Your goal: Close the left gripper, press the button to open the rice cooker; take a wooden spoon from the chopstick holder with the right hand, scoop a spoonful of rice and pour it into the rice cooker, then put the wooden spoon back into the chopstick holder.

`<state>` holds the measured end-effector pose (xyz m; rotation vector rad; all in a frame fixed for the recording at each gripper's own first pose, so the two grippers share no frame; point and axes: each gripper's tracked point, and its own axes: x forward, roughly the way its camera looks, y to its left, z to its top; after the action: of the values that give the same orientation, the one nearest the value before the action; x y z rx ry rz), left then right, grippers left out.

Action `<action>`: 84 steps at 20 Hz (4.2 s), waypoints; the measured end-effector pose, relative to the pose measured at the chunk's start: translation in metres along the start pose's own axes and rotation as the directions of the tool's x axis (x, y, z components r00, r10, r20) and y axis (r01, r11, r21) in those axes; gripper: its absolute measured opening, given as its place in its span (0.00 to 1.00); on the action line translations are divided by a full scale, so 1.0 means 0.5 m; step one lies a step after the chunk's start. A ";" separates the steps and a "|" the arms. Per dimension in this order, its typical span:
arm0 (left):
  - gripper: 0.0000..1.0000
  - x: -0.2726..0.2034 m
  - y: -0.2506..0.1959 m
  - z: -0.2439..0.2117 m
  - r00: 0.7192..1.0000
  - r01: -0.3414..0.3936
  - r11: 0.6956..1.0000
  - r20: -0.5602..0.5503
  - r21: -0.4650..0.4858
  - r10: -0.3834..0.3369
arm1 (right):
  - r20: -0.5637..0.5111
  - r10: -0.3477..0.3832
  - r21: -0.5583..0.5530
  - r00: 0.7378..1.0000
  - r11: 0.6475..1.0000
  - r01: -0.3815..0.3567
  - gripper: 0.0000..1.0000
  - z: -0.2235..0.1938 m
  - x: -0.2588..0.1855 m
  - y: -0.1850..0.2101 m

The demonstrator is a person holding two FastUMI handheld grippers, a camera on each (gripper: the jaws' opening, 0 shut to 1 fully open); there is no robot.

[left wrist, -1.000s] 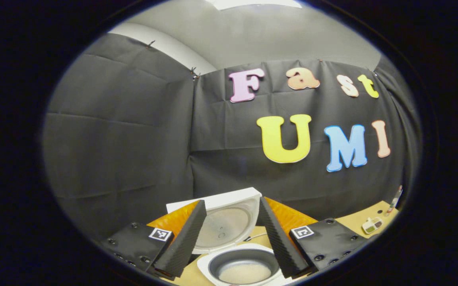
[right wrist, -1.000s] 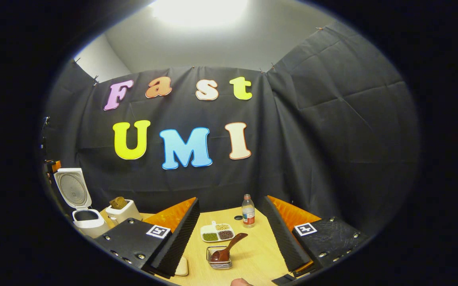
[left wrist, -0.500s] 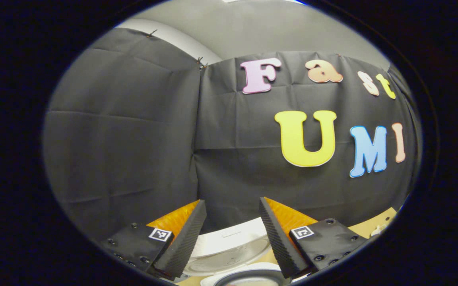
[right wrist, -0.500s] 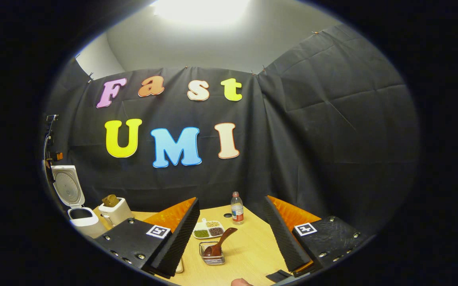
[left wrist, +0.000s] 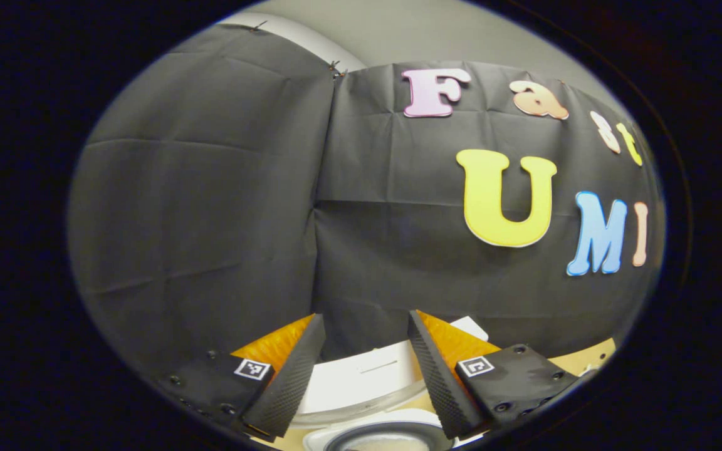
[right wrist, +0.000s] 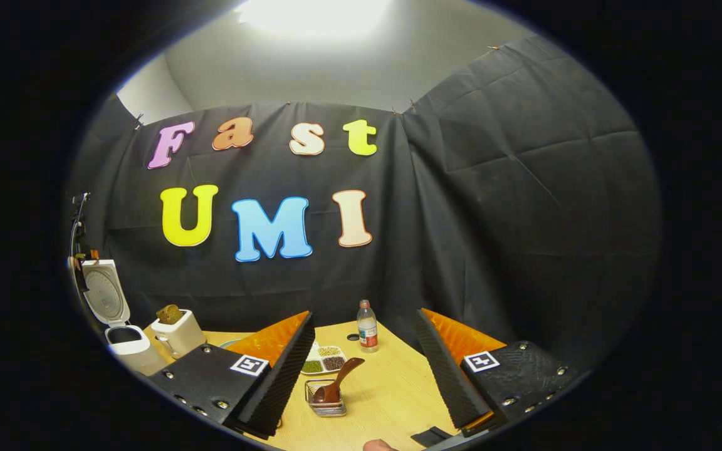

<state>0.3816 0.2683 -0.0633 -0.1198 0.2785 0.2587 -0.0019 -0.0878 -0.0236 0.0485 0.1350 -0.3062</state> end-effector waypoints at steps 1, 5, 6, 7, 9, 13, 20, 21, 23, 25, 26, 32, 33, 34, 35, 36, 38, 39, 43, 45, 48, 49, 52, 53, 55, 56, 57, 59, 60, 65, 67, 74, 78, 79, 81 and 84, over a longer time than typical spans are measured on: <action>0.93 -0.006 -0.009 0.002 1.000 0.000 1.000 0.008 0.004 0.000 | -0.001 0.010 0.002 1.000 1.000 -0.010 0.98 0.001 0.004 0.001; 0.93 -0.051 -0.033 -0.009 1.000 0.007 1.000 -0.004 -0.005 -0.007 | -0.001 0.052 0.001 0.999 0.999 -0.052 0.98 0.011 0.028 0.002; 0.93 -0.061 -0.040 -0.013 1.000 0.013 1.000 -0.003 -0.002 -0.013 | 0.000 0.065 0.000 0.998 0.998 -0.065 0.98 0.014 0.034 0.003; 0.93 -0.073 -0.047 -0.016 1.000 0.017 1.000 0.000 -0.002 -0.017 | 0.000 0.076 -0.002 0.997 0.997 -0.076 0.98 0.015 0.040 0.003; 0.93 -0.100 -0.060 -0.026 1.000 0.025 1.000 -0.004 -0.003 -0.025 | -0.004 0.097 -0.005 0.995 0.995 -0.097 0.98 0.014 0.050 0.002; 0.96 -0.156 -0.097 -0.058 0.999 0.034 0.999 -0.017 -0.002 -0.034 | -0.015 0.129 -0.018 0.992 0.991 -0.129 0.98 0.006 0.064 -0.011; 0.99 -0.258 -0.163 -0.162 0.996 0.057 0.998 -0.068 0.041 -0.054 | -0.028 0.154 0.001 0.988 0.988 -0.154 0.98 0.003 0.080 -0.053; 0.99 -0.270 -0.173 -0.181 0.996 0.057 0.997 -0.074 0.052 -0.053 | -0.032 0.159 0.007 0.987 0.987 -0.159 0.98 0.000 0.082 -0.055; 1.00 -0.291 -0.183 -0.217 0.995 0.057 0.995 -0.091 0.076 -0.050 | -0.038 0.172 0.013 0.984 0.985 -0.171 0.98 -0.004 0.086 -0.056; 0.95 -0.305 -0.193 -0.247 0.992 0.061 0.994 -0.113 0.086 -0.051 | -0.042 0.185 0.008 0.982 0.983 -0.185 0.98 -0.008 0.087 -0.055; 1.00 -0.312 -0.197 -0.260 0.991 0.064 0.994 -0.127 0.083 -0.054 | -0.045 0.191 0.000 0.981 0.982 -0.191 0.98 -0.011 0.088 -0.053; 0.96 -0.336 -0.219 -0.344 0.977 0.087 0.995 -0.198 0.050 -0.075 | -0.065 0.205 -0.030 0.977 0.978 -0.207 0.98 -0.025 0.089 -0.056; 0.97 -0.341 -0.222 -0.355 0.976 0.090 0.995 -0.205 0.052 -0.078 | -0.065 0.203 -0.027 0.977 0.978 -0.205 0.98 -0.026 0.088 -0.059; 0.99 -0.343 -0.227 -0.365 0.975 0.094 0.994 -0.209 0.063 -0.079 | -0.065 0.200 -0.027 0.978 0.979 -0.202 0.98 -0.028 0.086 -0.063; 1.00 -0.345 -0.228 -0.376 0.974 0.097 0.992 -0.215 0.075 -0.079 | -0.066 0.196 -0.027 0.978 0.980 -0.198 0.98 -0.028 0.084 -0.066; 1.00 -0.346 -0.228 -0.386 0.972 0.099 0.992 -0.223 0.081 -0.078 | -0.068 0.192 -0.025 0.979 0.981 -0.194 0.98 -0.029 0.082 -0.071; 1.00 -0.352 -0.230 -0.407 0.967 0.101 0.991 -0.242 0.082 -0.078 | -0.074 0.187 -0.021 0.979 0.982 -0.189 0.98 -0.034 0.078 -0.077; 0.98 -0.354 -0.233 -0.418 0.964 0.103 0.991 -0.253 0.085 -0.078 | -0.076 0.185 -0.019 0.980 0.982 -0.187 0.98 -0.039 0.076 -0.080; 0.97 -0.357 -0.239 -0.452 0.956 0.109 0.989 -0.283 0.099 -0.077 | -0.081 0.173 -0.018 0.982 0.984 -0.175 0.98 -0.045 0.068 -0.094; 1.00 -0.357 -0.239 -0.465 0.951 0.109 0.990 -0.301 0.089 -0.077 | -0.083 0.170 -0.016 0.982 0.985 -0.172 0.98 -0.047 0.065 -0.099; 0.97 -0.364 -0.242 -0.478 0.941 0.106 0.991 -0.329 0.077 -0.075 | -0.080 0.160 -0.017 0.984 0.987 -0.162 0.98 -0.045 0.066 -0.107; 0.98 -0.357 -0.243 -0.480 0.942 0.108 0.991 -0.326 0.081 -0.076 | -0.079 0.158 -0.016 0.984 0.987 -0.160 0.98 -0.046 0.064 -0.110; 0.99 -0.353 -0.250 -0.509 0.922 0.111 0.991 -0.381 0.079 -0.073 | -0.078 0.154 -0.011 0.985 0.988 -0.156 0.98 -0.048 0.068 -0.113; 1.00 -0.349 -0.251 -0.494 0.931 0.108 0.991 -0.359 0.082 -0.072 | -0.082 0.154 -0.009 0.985 0.988 -0.156 0.98 -0.053 0.068 -0.113; 1.00 -0.348 -0.252 -0.499 0.926 0.089 0.994 -0.373 0.062 -0.060 | -0.091 0.157 -0.004 0.983 0.987 -0.158 0.98 -0.057 0.071 -0.110; 1.00 -0.349 -0.254 -0.503 0.922 0.085 0.995 -0.384 0.056 -0.057 | -0.093 0.164 -0.001 0.982 0.986 -0.164 0.98 -0.059 0.071 -0.105; 1.00 -0.347 -0.255 -0.499 0.927 0.080 0.995 -0.371 0.056 -0.053 | -0.092 0.169 0.000 0.981 0.985 -0.170 0.98 -0.057 0.072 -0.098; 1.00 -0.346 -0.257 -0.488 0.934 0.096 0.994 -0.350 0.058 -0.069 | -0.081 0.183 -0.007 0.980 0.983 -0.184 0.98 -0.046 0.073 -0.085; 1.00 -0.347 -0.257 -0.484 0.936 0.098 0.995 -0.344 0.034 -0.081 | -0.073 0.192 -0.015 0.979 0.981 -0.194 0.98 -0.040 0.074 -0.076; 0.96 -0.391 -0.239 -0.407 0.963 0.133 0.990 -0.243 0.045 -0.119 | -0.032 0.255 -0.023 0.967 0.967 -0.255 0.98 -0.001 0.077 -0.010; 0.99 -0.433 -0.247 -0.342 0.975 0.178 0.979 -0.156 0.104 -0.161 | -0.003 0.283 -0.022 0.959 0.959 -0.283 0.98 0.014 0.076 0.025; 0.98 -0.597 -0.284 -0.169 0.959 0.257 0.953 0.077 0.157 -0.271 | 0.019 0.411 -0.060 0.912 0.911 -0.409 0.98 0.011 0.050 0.160; 0.98 -0.675 -0.273 -0.131 0.953 0.245 0.962 0.152 0.123 -0.263 | 0.067 0.443 -0.078 0.894 0.895 -0.438 0.98 0.025 0.030 0.212; 0.98 -0.694 -0.269 -0.124 0.950 0.241 0.963 0.175 0.116 -0.259 | 0.080 0.448 -0.081 0.891 0.893 -0.442 0.98 0.027 0.026 0.221; 0.94 -0.726 -0.249 -0.120 0.946 0.218 0.968 0.216 0.122 -0.240 | 0.097 0.459 -0.083 0.883 0.888 -0.452 0.98 0.030 0.019 0.238; 0.98 -0.760 -0.247 -0.137 0.944 0.216 0.967 0.226 0.134 -0.242 | 0.099 0.465 -0.061 0.880 0.885 -0.461 0.98 0.032 0.016 0.255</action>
<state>0.0445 0.0501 -0.0098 -0.0127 0.0347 0.0245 0.0462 0.0301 -0.0056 0.0267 0.0145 0.1758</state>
